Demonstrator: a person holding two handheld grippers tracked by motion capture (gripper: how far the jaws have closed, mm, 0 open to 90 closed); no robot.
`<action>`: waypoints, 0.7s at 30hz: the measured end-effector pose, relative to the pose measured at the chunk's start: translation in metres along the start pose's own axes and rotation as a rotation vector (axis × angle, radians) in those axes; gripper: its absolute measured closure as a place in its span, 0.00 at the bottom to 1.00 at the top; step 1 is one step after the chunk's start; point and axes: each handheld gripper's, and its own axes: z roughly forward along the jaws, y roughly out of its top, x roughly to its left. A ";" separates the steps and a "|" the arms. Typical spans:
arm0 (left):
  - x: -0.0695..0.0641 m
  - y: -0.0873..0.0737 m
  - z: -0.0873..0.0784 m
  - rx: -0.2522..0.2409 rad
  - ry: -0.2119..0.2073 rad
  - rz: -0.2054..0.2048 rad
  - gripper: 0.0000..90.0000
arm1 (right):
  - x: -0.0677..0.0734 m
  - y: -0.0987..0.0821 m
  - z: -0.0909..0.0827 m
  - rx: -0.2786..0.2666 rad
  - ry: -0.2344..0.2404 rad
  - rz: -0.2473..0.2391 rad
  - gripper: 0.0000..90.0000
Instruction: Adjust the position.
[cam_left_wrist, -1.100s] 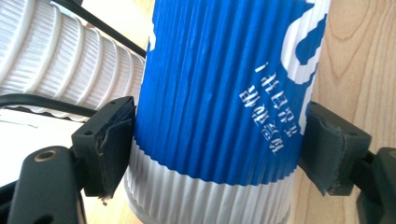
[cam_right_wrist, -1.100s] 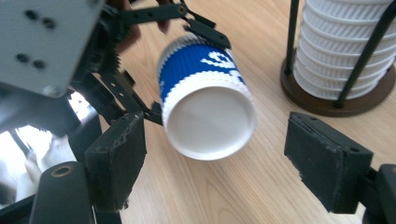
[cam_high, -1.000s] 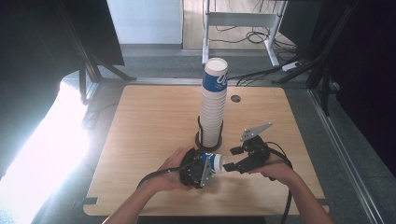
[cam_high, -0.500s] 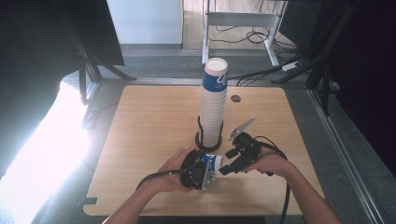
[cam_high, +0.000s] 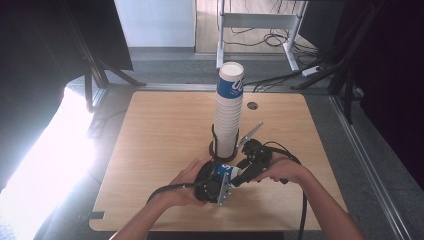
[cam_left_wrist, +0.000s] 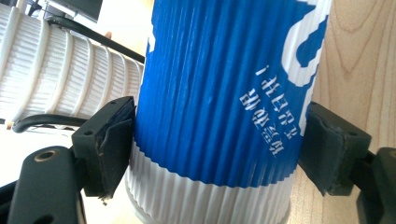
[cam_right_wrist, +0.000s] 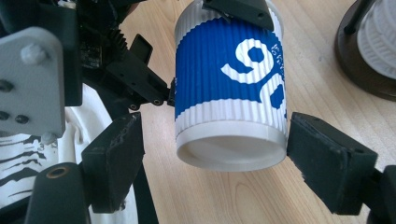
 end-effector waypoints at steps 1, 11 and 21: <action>0.000 0.000 0.000 0.000 0.000 0.000 0.21 | 0.000 0.000 0.000 0.000 0.000 0.000 0.21; -0.002 0.002 -0.002 -0.023 0.015 0.009 0.21 | -0.006 0.008 0.013 0.073 0.016 -0.003 0.21; -0.003 0.003 -0.002 -0.021 0.027 0.018 0.21 | -0.012 0.008 0.027 0.094 0.031 0.011 0.28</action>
